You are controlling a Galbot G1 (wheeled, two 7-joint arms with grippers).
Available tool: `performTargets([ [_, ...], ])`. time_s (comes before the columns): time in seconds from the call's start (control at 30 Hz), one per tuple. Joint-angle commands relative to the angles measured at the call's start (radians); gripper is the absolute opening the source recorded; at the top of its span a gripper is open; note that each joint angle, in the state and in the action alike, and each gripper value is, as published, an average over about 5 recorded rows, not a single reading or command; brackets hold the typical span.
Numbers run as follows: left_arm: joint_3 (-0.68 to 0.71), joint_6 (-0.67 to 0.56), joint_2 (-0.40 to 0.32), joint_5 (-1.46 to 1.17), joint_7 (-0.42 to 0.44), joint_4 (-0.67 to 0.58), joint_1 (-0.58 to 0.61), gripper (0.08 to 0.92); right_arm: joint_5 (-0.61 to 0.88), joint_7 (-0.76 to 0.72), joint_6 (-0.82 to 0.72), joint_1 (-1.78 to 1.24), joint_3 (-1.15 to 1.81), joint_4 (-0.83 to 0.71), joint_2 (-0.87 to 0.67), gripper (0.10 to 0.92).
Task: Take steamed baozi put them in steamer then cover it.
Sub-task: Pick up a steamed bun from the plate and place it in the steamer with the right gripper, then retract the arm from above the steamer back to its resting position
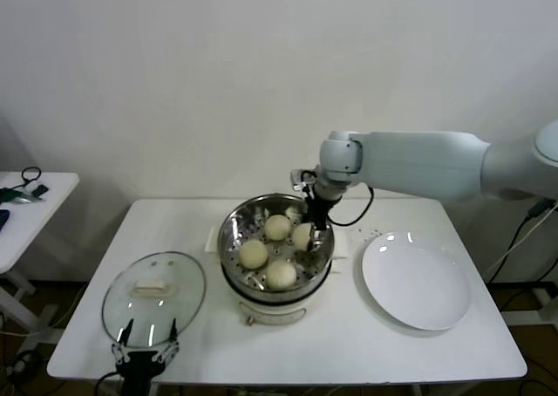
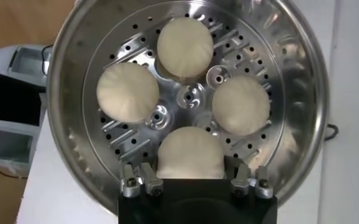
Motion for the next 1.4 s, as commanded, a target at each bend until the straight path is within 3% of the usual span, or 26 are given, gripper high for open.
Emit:
performTargets([
  [0.03, -0.001, 0.000, 0.003, -0.001, 0.000, 0.006, -0.001, 0.823, -0.005, -0.003, -0.003, -0.054, -0.014, -0.062, 0.059, 0.696],
  [0.3, 0.001, 0.002, 0.000, 0.005, 0.001, 0.005, -0.001, 0.823, -0.021, -0.009, -0.003, -0.068, -0.008, -0.066, 0.060, 0.709],
  [0.6, 0.006, 0.005, -0.004, 0.019, -0.001, 0.002, -0.006, 0.823, -0.029, -0.024, 0.001, -0.056, 0.023, -0.048, 0.024, 0.816],
  [0.87, 0.003, 0.006, -0.003, 0.020, -0.002, 0.001, -0.006, 0.823, -0.038, -0.033, 0.028, -0.012, 0.075, 0.006, -0.069, 0.823],
  [1.13, -0.010, 0.024, -0.017, 0.045, 0.002, -0.010, -0.040, 0.823, 0.020, 0.205, 0.164, 0.001, 0.127, 0.125, -0.223, 0.823],
  [1.4, -0.026, 0.041, -0.017, 0.051, 0.020, -0.025, -0.063, 0.823, 0.054, 0.456, 0.335, -0.143, 0.266, 0.265, -0.473, 0.823],
])
